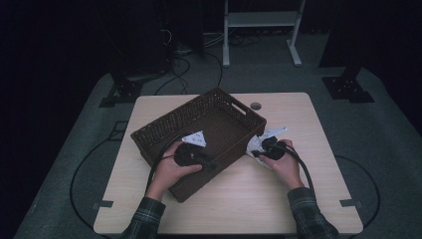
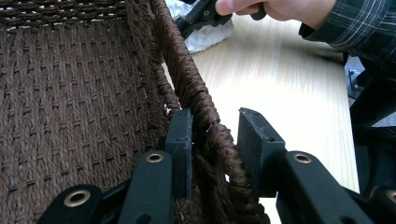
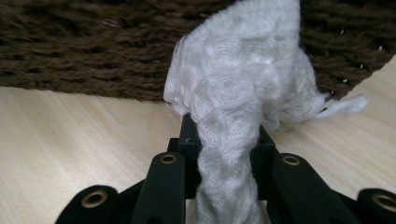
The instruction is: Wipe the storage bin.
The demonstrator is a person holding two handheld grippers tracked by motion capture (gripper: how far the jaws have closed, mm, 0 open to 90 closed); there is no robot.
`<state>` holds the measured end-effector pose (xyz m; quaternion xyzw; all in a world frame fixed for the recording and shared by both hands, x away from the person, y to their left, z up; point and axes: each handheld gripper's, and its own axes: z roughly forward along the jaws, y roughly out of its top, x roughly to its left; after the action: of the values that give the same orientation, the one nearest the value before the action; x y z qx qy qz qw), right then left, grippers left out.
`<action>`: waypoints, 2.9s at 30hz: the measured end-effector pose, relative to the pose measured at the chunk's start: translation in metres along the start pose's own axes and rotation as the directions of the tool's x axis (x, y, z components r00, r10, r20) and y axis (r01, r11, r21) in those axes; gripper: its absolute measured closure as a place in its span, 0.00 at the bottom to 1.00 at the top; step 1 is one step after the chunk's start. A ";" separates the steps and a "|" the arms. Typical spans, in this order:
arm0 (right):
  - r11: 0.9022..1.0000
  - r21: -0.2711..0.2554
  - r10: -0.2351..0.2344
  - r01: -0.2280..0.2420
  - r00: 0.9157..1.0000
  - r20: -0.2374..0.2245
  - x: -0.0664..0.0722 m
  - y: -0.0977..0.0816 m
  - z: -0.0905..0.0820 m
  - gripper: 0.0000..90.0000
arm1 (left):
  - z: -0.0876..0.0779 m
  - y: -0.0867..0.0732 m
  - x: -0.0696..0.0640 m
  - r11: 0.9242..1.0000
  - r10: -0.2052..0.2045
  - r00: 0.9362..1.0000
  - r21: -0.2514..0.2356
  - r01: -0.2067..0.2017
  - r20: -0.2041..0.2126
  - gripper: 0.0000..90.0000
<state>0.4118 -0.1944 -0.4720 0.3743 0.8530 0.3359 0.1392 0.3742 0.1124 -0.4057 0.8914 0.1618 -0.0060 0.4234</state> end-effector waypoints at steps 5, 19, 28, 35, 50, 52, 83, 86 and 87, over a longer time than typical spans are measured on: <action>1.000 -0.021 -0.015 0.014 1.000 -0.003 0.005 0.005 -0.007 0.81 | 0.000 0.000 0.000 1.000 -0.001 1.000 0.000 0.001 0.001 0.73; 0.993 -0.109 -0.044 0.044 0.999 0.003 0.012 0.018 -0.031 0.81 | 0.000 0.000 0.000 1.000 0.001 1.000 0.000 -0.001 0.001 0.73; 0.987 -0.148 -0.065 0.067 0.998 0.015 0.018 0.025 -0.044 0.81 | 0.000 0.000 0.000 1.000 0.000 1.000 -0.002 0.000 0.002 0.73; 0.983 -0.164 -0.076 0.078 0.997 0.018 0.022 0.028 -0.050 0.81 | 0.000 0.000 0.000 1.000 0.002 1.000 -0.001 -0.002 0.001 0.73; 0.992 -0.107 -0.071 0.069 0.997 -0.012 0.023 0.020 -0.027 0.81 | 0.000 0.000 0.000 1.000 0.004 1.000 0.004 -0.004 -0.002 0.73; 0.993 -0.099 -0.064 0.061 0.998 -0.018 0.022 0.019 -0.023 0.81 | 0.000 0.000 0.000 1.000 0.004 1.000 0.004 -0.004 -0.002 0.73; 0.997 -0.006 -0.072 0.072 0.995 -0.073 0.036 0.006 0.002 0.82 | 0.000 0.001 0.001 1.000 -0.003 1.000 0.008 0.003 0.003 0.73; 0.996 -0.030 -0.085 0.083 0.994 -0.064 0.039 0.010 -0.003 0.82 | 0.000 0.001 0.001 1.000 -0.005 1.000 0.006 0.005 0.004 0.73; 0.995 -0.039 -0.092 0.090 0.994 -0.058 0.039 0.011 -0.005 0.82 | 0.000 0.001 0.001 1.000 -0.006 1.000 0.006 0.006 0.005 0.73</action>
<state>0.3886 -0.1625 -0.4603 0.3224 0.8667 0.3556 0.1356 0.3752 0.1119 -0.4056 0.8920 0.1635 -0.0099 0.4213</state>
